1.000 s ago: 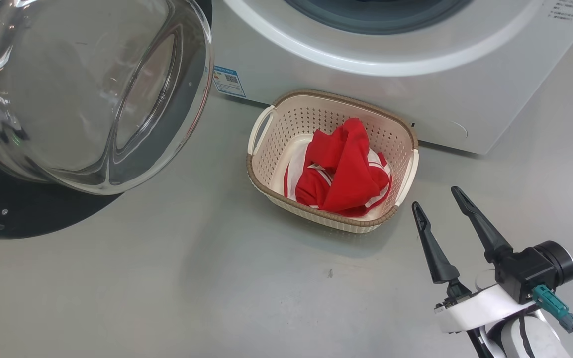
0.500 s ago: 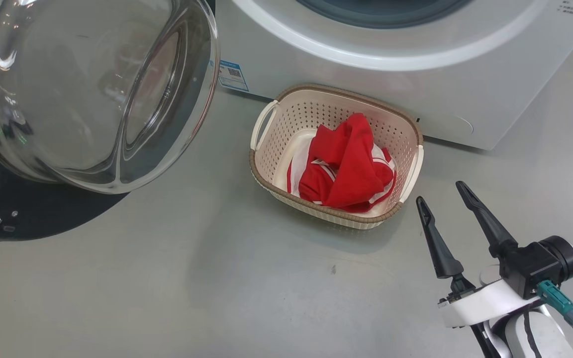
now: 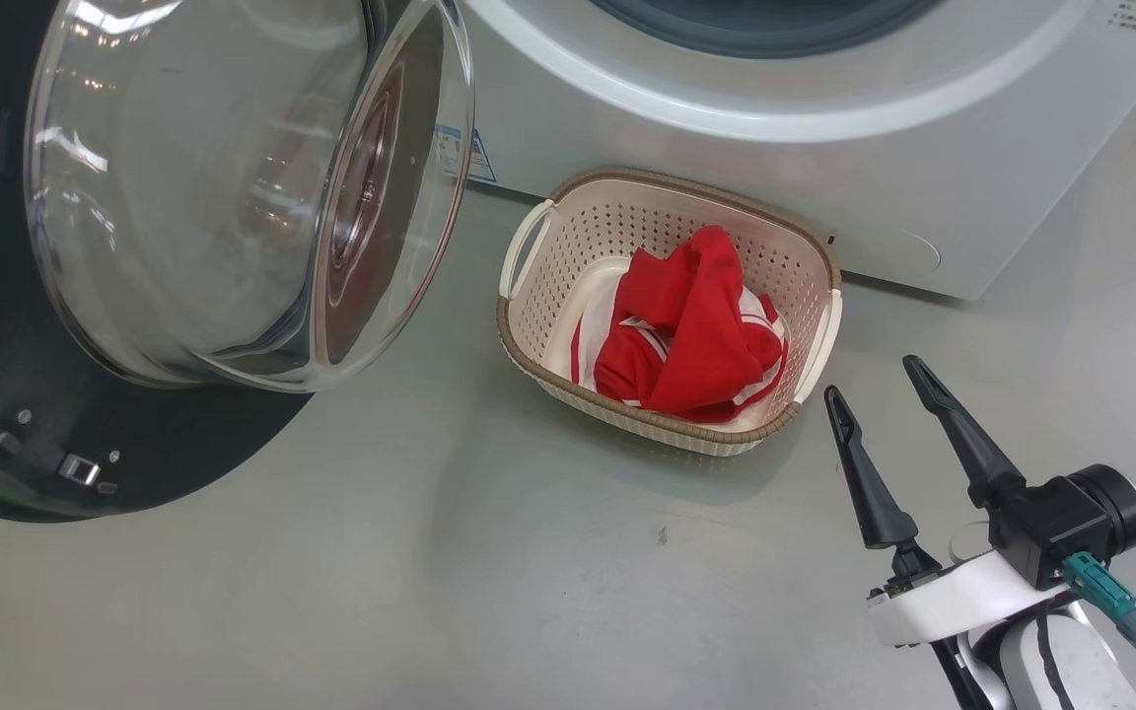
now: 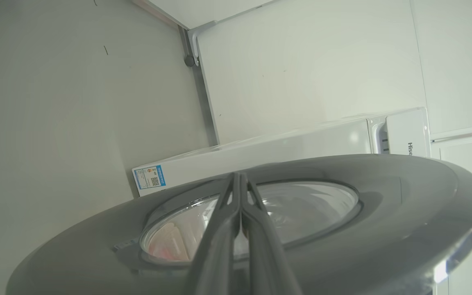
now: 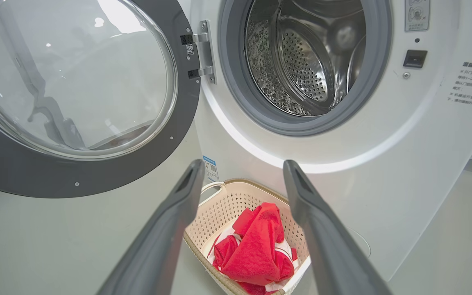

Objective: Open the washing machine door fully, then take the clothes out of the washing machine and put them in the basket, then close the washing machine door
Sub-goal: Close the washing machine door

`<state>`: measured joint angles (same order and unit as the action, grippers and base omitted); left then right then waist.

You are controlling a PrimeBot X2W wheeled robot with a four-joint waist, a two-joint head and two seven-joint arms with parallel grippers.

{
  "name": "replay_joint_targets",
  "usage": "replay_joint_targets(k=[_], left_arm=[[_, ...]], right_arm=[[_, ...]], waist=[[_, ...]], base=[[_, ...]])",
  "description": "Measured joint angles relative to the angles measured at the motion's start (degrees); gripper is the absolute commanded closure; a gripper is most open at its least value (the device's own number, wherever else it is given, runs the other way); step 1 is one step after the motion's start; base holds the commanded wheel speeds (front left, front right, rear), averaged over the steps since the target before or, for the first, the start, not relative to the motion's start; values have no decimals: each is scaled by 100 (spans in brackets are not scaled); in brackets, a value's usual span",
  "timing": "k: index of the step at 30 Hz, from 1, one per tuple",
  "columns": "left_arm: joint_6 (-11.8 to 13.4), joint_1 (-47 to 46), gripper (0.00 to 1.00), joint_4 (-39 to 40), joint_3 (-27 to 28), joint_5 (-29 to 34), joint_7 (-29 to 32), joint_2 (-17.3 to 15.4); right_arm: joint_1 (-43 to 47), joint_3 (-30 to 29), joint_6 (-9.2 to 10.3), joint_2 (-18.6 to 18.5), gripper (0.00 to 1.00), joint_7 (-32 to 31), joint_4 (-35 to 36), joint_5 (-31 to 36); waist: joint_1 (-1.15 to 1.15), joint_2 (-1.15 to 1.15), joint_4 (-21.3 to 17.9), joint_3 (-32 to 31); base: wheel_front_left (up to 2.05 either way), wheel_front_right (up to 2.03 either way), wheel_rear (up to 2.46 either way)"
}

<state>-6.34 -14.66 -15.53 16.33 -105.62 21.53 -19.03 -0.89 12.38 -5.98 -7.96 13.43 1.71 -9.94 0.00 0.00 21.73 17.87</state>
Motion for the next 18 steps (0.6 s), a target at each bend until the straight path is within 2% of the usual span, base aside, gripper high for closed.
replay_joint_targets(k=[13,18], left_arm=[[-55,561,100,740,-26,-237,546,332],[-55,679,100,1469,-40,-297,846,488]], right_arm=[[-8,-5,1,54,0,7,-49,-13],[-9,38,1,76,0,8,-62,-22]], waist=[[0,0,-6,-75],[0,0,-41,-97]], base=[[0,0,0],[0,0,0]])
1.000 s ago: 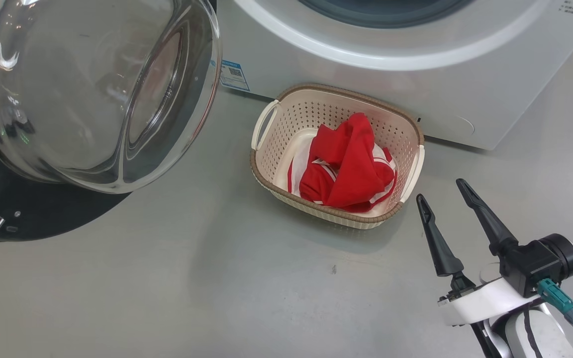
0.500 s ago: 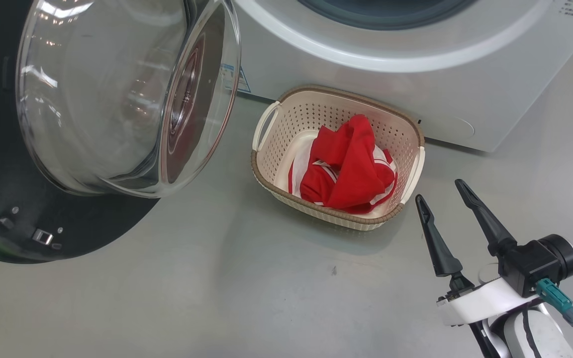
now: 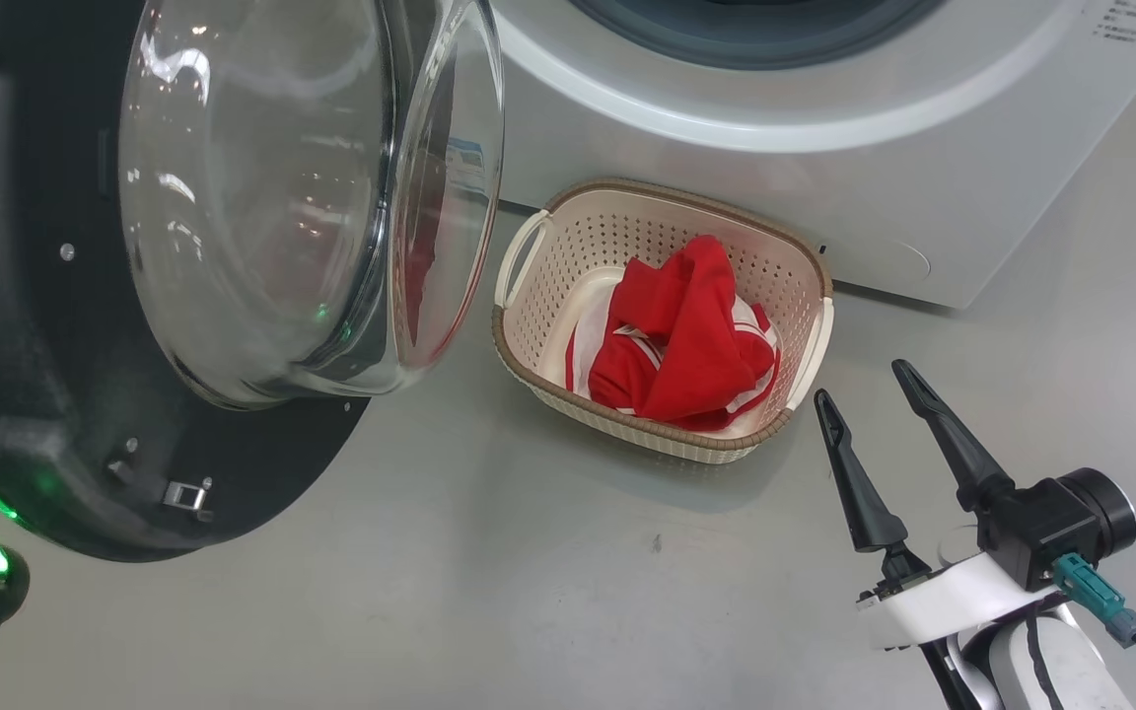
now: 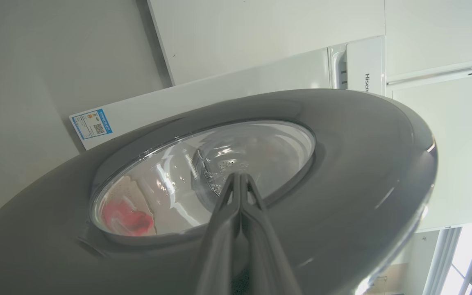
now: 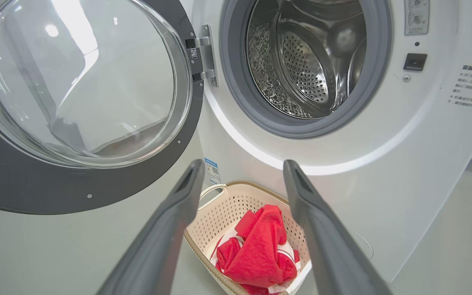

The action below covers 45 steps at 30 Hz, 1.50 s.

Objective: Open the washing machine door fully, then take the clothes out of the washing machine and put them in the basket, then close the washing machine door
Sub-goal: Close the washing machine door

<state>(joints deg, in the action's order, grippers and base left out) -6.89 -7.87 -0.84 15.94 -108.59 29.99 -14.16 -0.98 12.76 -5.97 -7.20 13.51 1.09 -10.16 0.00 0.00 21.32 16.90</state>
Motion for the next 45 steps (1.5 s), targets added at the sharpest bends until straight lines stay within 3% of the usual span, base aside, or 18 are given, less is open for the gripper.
replay_joint_targets(k=[16,29,45], left_arm=[[0,706,100,1470,-301,111,772,401],[0,932,100,2007,-512,379,1090,514],[0,933,100,2052,-828,672,1256,627]], right_arm=[[-114,143,-1,147,0,44,-82,-47],[-274,242,-1,249,0,52,-138,-125],[-478,318,1,367,0,69,-236,-339]], waist=[[0,0,-406,-6],[0,0,-936,35],[0,0,-1950,94]], base=[[0,0,0],[0,0,0],[0,0,0]])
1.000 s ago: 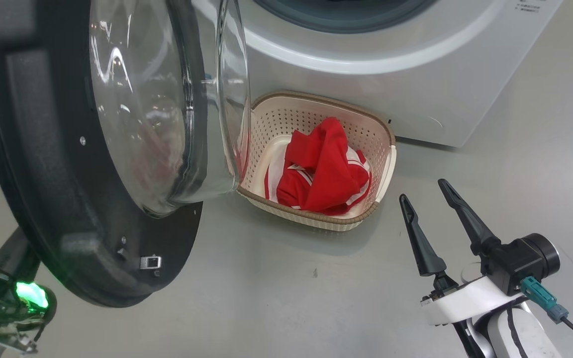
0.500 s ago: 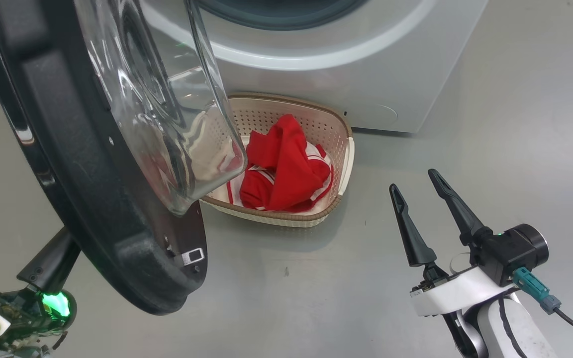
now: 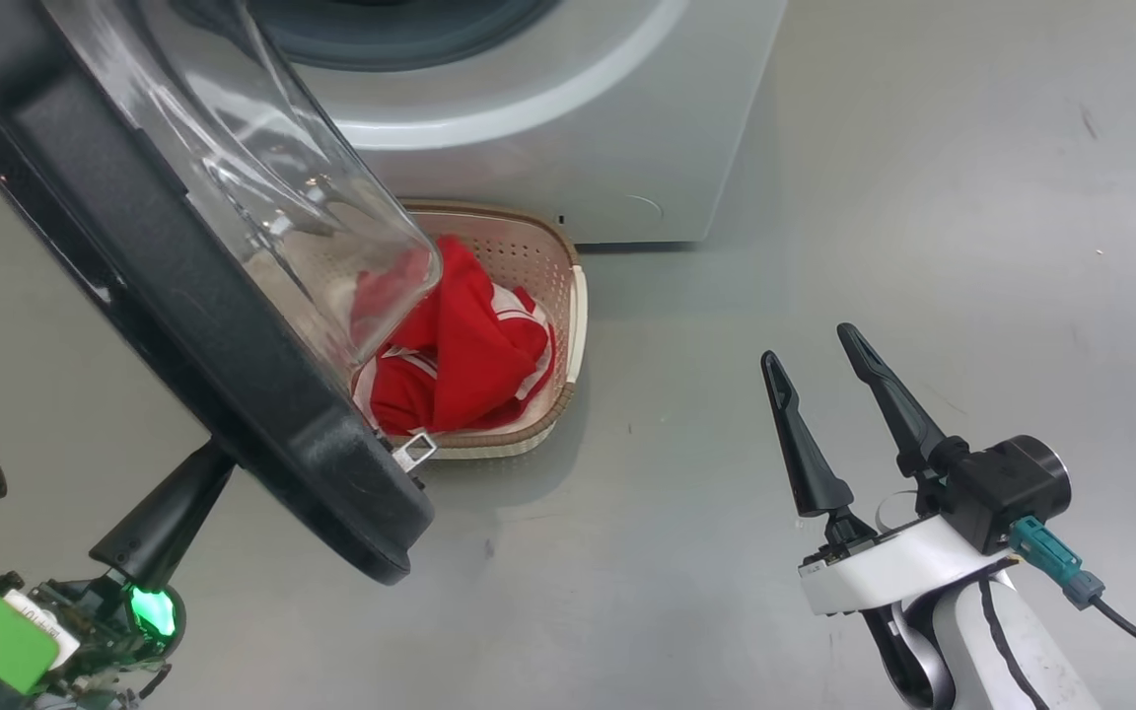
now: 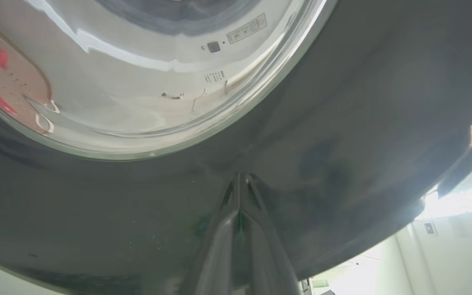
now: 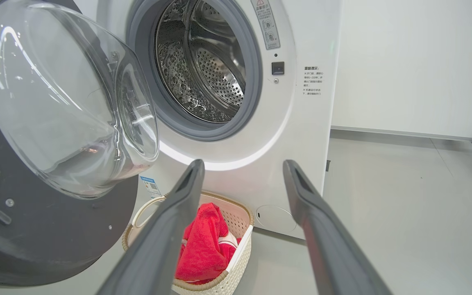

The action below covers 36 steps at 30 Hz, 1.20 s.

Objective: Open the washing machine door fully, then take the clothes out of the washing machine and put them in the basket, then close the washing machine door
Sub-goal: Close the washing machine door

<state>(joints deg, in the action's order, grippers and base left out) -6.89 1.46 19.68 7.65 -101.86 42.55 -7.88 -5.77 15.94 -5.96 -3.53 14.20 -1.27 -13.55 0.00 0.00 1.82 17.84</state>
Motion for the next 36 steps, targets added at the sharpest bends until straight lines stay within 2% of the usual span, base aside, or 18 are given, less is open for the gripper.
replay_joint_targets(k=[15,28,36], left_arm=[[0,-193,100,-494,-107,320,-175,174],[0,-854,100,-987,14,425,-549,244],[68,-1513,100,-1270,158,682,-821,242]], right_arm=[[-90,165,0,34,0,8,43,-155],[-137,269,15,54,0,25,135,-420],[-174,432,110,73,0,25,257,-667]], waist=[[0,0,-1063,19],[0,0,-1722,129],[0,0,-2074,306]], base=[[0,0,0],[0,0,0],[0,0,0]])
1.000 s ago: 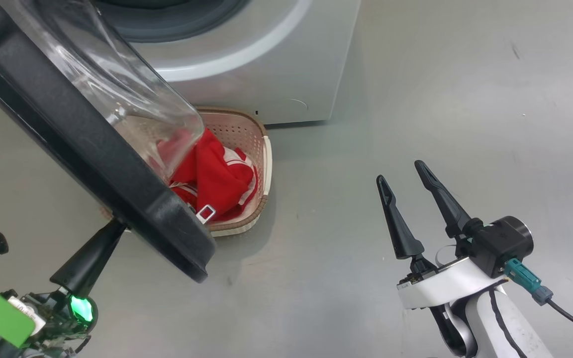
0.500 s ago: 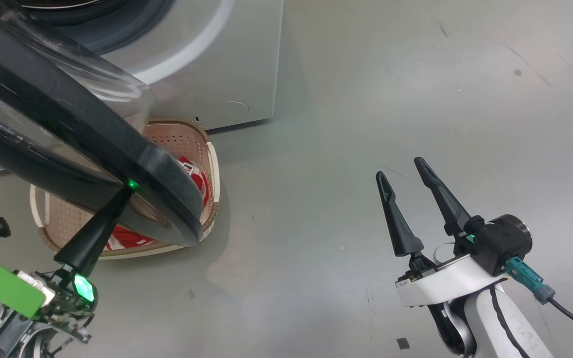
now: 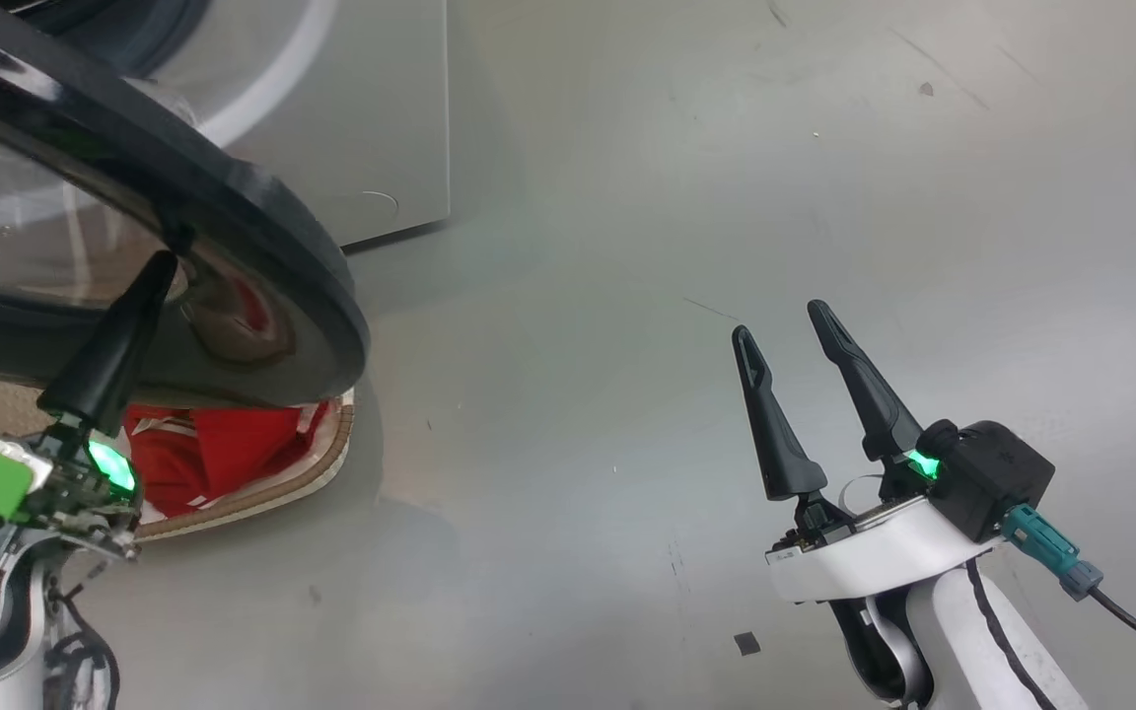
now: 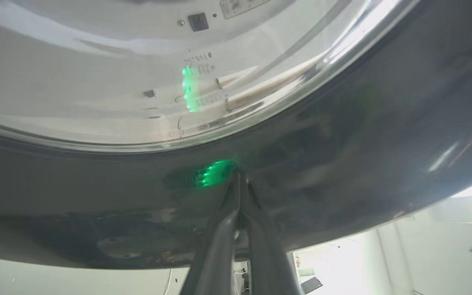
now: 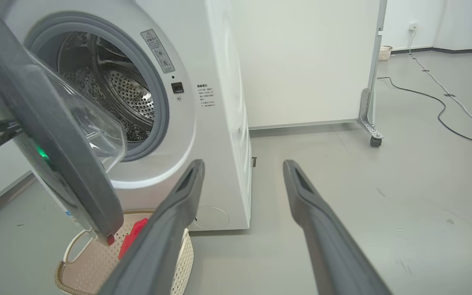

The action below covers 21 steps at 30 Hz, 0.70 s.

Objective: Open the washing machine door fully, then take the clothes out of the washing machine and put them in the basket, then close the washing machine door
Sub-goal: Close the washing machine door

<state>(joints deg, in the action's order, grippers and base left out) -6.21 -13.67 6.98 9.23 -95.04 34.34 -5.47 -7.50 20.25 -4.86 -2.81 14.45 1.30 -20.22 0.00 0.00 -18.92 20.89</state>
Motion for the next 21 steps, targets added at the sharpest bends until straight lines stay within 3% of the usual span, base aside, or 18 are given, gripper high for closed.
replay_joint_targets(k=[21], left_arm=[[413,-1617,100,-808,172,436,-425,-330]], right_arm=[[-273,255,134,9,0,1,157,-438]], waist=[[0,0,-801,450]], base=[[0,0,0]])
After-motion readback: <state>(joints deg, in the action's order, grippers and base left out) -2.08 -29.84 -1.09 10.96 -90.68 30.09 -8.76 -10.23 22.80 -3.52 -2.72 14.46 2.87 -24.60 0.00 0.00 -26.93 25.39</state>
